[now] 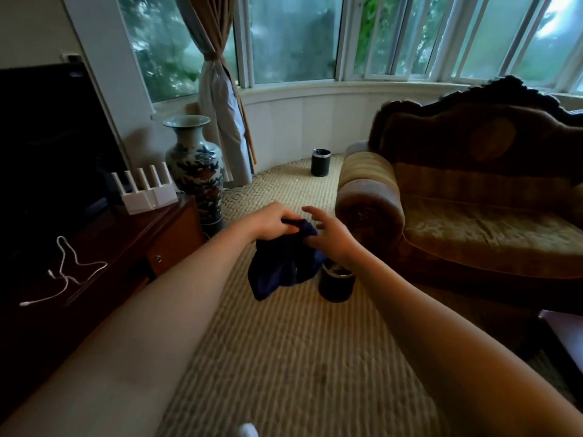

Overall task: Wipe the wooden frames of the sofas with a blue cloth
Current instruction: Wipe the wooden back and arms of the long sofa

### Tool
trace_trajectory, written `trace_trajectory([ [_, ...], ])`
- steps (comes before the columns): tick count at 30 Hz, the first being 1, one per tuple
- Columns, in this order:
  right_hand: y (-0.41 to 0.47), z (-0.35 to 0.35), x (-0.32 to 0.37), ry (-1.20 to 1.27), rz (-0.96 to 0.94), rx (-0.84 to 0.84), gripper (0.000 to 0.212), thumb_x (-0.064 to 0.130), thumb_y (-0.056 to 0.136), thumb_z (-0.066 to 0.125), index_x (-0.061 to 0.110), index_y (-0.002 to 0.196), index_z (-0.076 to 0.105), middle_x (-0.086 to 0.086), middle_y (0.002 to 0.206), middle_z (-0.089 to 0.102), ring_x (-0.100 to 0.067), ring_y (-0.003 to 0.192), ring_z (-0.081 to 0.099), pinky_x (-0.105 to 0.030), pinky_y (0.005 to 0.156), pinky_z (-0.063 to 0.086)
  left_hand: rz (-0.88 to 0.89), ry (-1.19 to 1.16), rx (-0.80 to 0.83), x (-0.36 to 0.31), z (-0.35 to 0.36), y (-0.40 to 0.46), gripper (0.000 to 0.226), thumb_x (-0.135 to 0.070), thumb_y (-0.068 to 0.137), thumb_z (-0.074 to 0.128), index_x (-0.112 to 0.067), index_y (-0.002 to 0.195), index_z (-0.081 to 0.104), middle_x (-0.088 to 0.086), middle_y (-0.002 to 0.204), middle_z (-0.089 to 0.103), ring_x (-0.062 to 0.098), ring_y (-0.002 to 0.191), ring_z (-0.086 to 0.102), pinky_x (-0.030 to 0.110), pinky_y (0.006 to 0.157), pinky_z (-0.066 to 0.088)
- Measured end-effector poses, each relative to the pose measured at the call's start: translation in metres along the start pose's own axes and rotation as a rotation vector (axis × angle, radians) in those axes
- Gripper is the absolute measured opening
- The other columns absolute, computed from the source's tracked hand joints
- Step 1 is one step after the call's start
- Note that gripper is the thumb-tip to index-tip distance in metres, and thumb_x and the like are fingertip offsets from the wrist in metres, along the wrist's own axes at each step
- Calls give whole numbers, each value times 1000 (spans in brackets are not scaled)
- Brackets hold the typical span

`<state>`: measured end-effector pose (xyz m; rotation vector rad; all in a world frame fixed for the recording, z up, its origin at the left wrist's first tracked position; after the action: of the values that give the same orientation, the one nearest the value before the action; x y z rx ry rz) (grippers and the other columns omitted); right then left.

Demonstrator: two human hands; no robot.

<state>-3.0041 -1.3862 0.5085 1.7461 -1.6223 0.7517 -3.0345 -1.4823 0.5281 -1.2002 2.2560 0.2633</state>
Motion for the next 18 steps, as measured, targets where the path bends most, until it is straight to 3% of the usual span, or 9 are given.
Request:
trace_trajectory([
  [3,54,10,-3,-41,62,24,36,10,81,69,9,117,62,-8,105,63,-21,101,59,-34,90,47,77,117,151,15,-20,42,27,-11,92,58,-17,116,68,-1,99,65,11,91,55,24,79,38],
  [5,89,8,-3,-162,103,-8,27,23,81,72,8,103,66,-3,88,59,-17,86,55,-27,74,41,118,206,201,28,-36,69,29,-12,91,59,-17,119,66,0,104,66,10,92,55,23,79,38],
  [8,135,8,-12,-205,191,-22,22,33,80,72,15,85,61,3,74,54,-14,77,54,-24,62,38,131,301,210,59,-61,107,31,-22,85,68,-17,116,65,2,109,63,16,100,55,31,88,44],
  [10,161,13,-18,-157,215,-21,22,31,80,72,19,73,56,5,71,54,-14,76,55,-22,59,39,122,352,243,84,-72,128,24,-25,81,72,-19,104,66,0,100,61,18,96,56,32,82,45],
  [14,206,28,-26,-82,245,-2,19,24,78,73,14,88,60,-5,89,63,-20,85,62,-33,75,51,78,470,287,130,-82,164,6,-19,84,67,-21,86,62,-3,83,58,16,81,56,30,70,42],
  [16,228,35,-32,-40,261,19,27,22,79,73,11,101,61,-9,100,64,-23,91,63,-37,82,53,78,491,272,148,-89,185,14,-14,87,62,-22,75,58,-2,77,57,19,78,56,33,69,42],
  [18,251,38,-36,-8,246,26,30,20,81,72,10,107,62,-11,104,64,-23,92,62,-37,84,51,75,483,237,163,-97,206,16,-8,88,55,-17,77,62,4,81,60,24,81,58,36,70,43],
])
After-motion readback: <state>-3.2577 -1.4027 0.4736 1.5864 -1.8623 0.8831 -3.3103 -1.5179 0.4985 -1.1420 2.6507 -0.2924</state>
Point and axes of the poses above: each hand's wrist, its own y-axis towards the middle knuckle, its own z-axis out of the palm, x = y × z, the point moved 10 cm from there along y, towards the middle knuckle
